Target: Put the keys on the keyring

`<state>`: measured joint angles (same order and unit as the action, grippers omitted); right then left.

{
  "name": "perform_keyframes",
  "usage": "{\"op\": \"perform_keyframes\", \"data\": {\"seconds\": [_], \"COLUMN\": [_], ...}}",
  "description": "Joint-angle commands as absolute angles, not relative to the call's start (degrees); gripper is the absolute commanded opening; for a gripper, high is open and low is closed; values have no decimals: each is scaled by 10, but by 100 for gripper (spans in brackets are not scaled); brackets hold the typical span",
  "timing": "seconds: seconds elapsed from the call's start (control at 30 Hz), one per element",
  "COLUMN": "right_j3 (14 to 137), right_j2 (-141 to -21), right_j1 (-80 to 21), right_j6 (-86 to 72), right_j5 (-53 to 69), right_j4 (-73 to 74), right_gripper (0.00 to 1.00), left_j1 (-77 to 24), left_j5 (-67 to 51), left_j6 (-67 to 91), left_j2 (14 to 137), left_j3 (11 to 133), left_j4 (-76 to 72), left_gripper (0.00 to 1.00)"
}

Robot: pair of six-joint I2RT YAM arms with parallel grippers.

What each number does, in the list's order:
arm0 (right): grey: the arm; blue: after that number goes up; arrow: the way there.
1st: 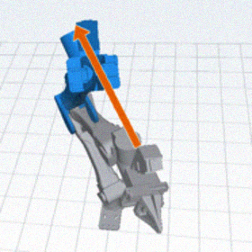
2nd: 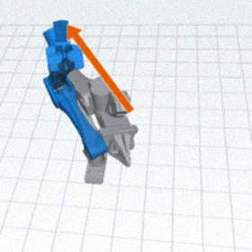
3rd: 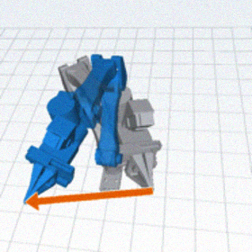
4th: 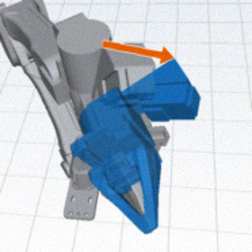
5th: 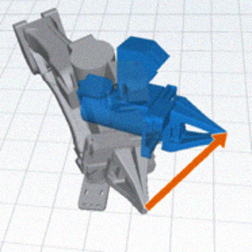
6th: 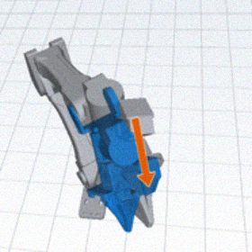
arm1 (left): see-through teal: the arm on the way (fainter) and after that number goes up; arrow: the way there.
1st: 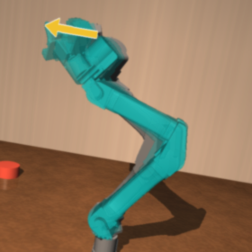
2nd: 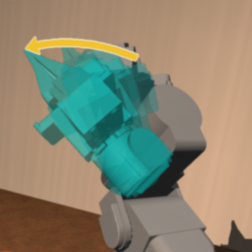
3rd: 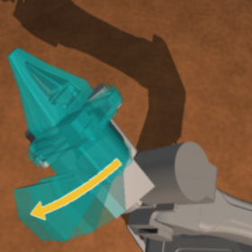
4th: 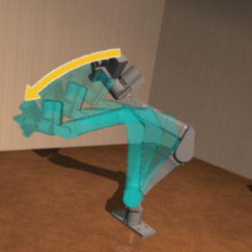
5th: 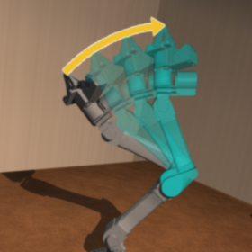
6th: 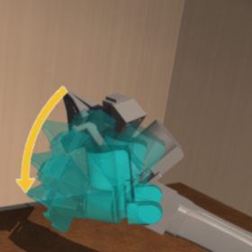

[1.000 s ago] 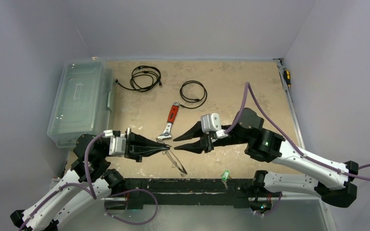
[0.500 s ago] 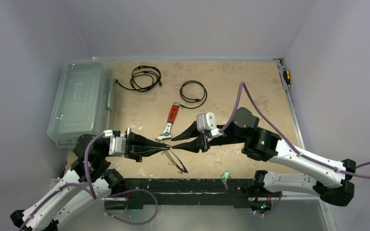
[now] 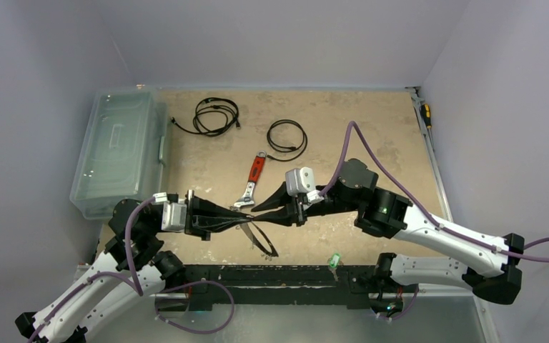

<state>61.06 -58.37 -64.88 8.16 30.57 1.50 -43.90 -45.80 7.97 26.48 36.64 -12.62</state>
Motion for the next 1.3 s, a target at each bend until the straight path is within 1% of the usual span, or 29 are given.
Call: {"op": "perform_keyframes", "data": {"seconds": [0.0, 0.1, 0.23, 0.4, 0.53, 0.7, 0.73, 0.77, 0.9, 1.0, 1.07, 1.13, 1.2, 1.27], "right_j3": [626, 627, 631, 632, 625, 631, 635, 640, 661, 679, 695, 709, 724, 735], "right_j2": [-590, -591, -593, -598, -595, -591, -592, -593, -600, -609, -619, -629, -641, -648], "right_j1": [-651, -650, -651, -651, -650, -650, -650, -650, -651, -650, -650, -651, -650, -650], "right_j6": [82, 82, 81, 77, 86, 89, 89, 89, 99, 108, 112, 118, 122, 121], "right_j5": [311, 311, 312, 318, 346, 337, 333, 327, 297, 263, 232, 200, 171, 146], "right_j4": [-12, -13, -12, -20, -29, -11, -3, 14, 67, 108, 137, 167, 197, 220], "right_gripper": [22, 20, 14, 1, 0, 0, 0, 0, 0, 0, 0, 0, 0, 0], "left_j1": [-439, -439, -439, -438, -436, -433, -434, -433, -433, -434, -434, -434, -433, -434], "left_j5": [-448, -445, -440, -433, -425, -416, -415, -412, -396, -376, -361, -342, -321, -301], "left_j6": [81, 77, 71, 70, 69, 62, 58, 55, 48, 46, 43, 38, 33, 22], "left_j2": [260, 260, 261, 262, 263, 263, 263, 262, 256, 255, 254, 250, 246, 243], "left_j3": [368, 368, 369, 369, 367, 369, 371, 372, 374, 378, 386, 393, 403, 414], "left_j4": [-151, -145, -136, -135, -136, -123, -117, -111, -95, -80, -65, -50, -31, -5], "left_gripper": [0, 0, 0, 0, 0, 0, 4, 13, 39, 54, 69, 86, 92, 96]}}
